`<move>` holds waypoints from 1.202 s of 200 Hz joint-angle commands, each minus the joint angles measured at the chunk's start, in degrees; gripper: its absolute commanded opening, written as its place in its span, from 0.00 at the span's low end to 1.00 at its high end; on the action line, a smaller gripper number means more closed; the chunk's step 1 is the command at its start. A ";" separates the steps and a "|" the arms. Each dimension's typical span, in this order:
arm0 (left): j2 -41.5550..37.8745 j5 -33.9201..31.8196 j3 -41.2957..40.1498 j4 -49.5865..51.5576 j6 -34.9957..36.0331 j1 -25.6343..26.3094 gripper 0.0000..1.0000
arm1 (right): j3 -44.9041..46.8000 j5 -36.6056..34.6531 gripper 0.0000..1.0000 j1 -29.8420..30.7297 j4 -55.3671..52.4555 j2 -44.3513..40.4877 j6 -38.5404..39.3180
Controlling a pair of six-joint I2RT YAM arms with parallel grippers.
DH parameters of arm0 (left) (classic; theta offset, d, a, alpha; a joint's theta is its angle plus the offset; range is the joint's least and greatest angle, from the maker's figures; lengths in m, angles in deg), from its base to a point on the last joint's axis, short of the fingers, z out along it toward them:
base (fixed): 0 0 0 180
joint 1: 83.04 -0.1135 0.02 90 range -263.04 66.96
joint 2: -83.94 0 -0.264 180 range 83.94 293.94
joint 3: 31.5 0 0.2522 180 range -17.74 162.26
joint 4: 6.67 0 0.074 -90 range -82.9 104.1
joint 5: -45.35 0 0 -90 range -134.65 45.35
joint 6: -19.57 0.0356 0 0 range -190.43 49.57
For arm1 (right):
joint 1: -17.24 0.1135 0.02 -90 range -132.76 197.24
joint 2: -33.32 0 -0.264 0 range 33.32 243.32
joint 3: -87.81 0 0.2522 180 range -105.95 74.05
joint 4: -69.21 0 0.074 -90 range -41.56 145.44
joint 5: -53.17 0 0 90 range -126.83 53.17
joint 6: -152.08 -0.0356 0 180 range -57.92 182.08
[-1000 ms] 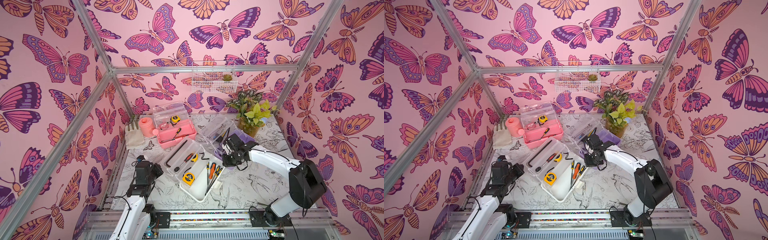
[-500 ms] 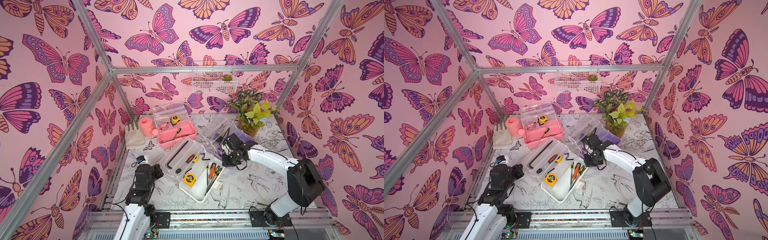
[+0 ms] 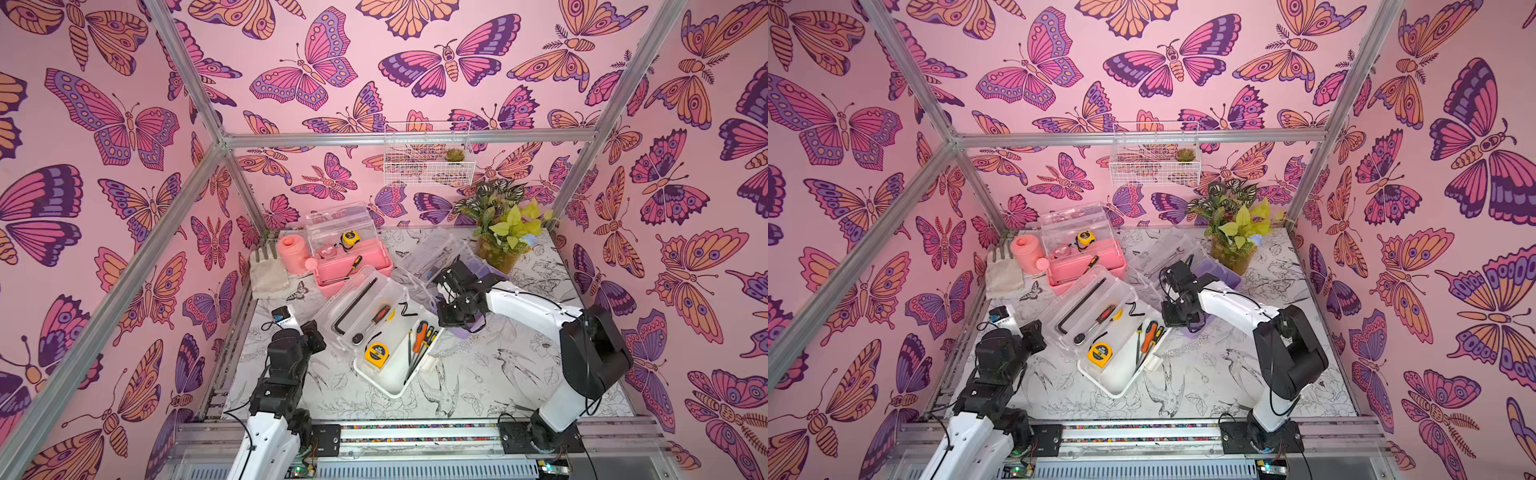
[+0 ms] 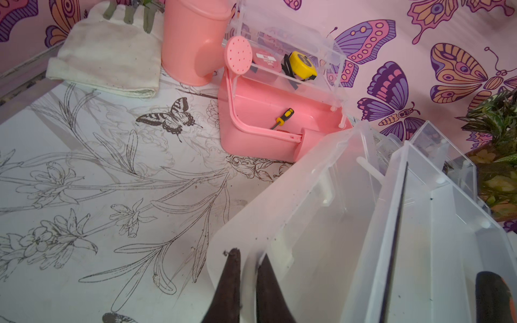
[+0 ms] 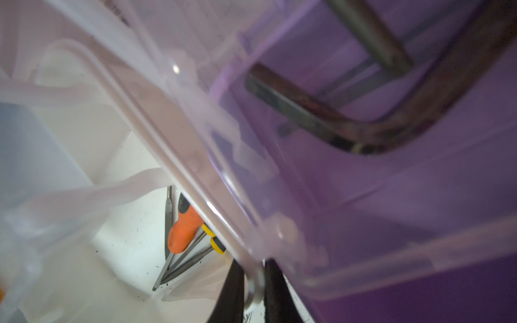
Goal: Close toolboxes
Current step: Close the toolbox lid.
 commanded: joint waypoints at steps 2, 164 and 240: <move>1.11 17.55 1.79 -6.60 -1.26 3.95 0.00 | -2.37 4.90 0.01 1.55 14.81 3.65 -3.86; 2.14 17.89 5.68 -4.44 3.09 17.05 0.04 | -6.61 7.59 0.01 2.24 24.05 9.63 -7.48; 2.11 14.94 6.31 -0.48 4.30 25.44 0.12 | -7.44 7.74 0.02 2.48 25.43 11.10 -8.17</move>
